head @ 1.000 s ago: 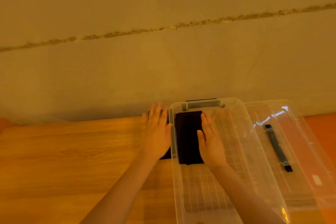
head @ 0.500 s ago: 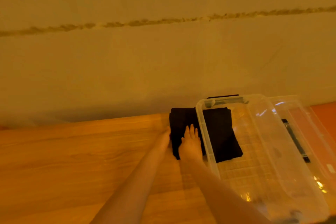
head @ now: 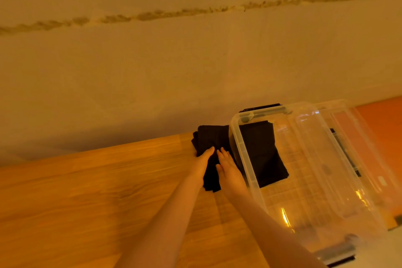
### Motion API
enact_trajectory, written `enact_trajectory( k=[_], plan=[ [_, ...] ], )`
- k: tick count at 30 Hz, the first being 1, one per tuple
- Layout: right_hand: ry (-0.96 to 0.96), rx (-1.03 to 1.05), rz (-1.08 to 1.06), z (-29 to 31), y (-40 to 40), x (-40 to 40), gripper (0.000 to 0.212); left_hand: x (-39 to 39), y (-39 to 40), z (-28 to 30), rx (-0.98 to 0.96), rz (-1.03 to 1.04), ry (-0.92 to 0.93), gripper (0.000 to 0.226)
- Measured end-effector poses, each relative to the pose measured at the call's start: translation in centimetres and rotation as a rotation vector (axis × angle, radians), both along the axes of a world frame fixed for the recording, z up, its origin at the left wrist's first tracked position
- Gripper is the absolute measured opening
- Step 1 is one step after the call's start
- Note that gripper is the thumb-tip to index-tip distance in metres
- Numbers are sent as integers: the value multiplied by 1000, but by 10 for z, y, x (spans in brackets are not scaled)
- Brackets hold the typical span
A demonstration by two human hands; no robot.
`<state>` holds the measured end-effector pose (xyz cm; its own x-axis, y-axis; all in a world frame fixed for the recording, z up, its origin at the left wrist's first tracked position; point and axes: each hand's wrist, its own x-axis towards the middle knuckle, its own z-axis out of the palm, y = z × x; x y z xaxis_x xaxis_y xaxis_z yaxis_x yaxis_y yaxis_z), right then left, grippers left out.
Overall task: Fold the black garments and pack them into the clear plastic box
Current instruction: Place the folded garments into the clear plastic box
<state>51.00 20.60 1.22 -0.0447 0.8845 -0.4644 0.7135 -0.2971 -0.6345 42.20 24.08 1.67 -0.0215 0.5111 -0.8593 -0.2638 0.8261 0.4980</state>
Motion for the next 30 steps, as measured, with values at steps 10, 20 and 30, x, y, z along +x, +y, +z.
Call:
enact_trajectory(
  k=[10,20,30],
  plan=[
    [369,23,-201,41,6,-22,76,-64,-35,39,212,316,-153,24],
    [764,-247,-162,95,15,10,93,-58,-30,121,326,315,-276,29],
    [812,60,-274,132,-8,140,62,72,2,147,333,57,-272,32]
  ],
)
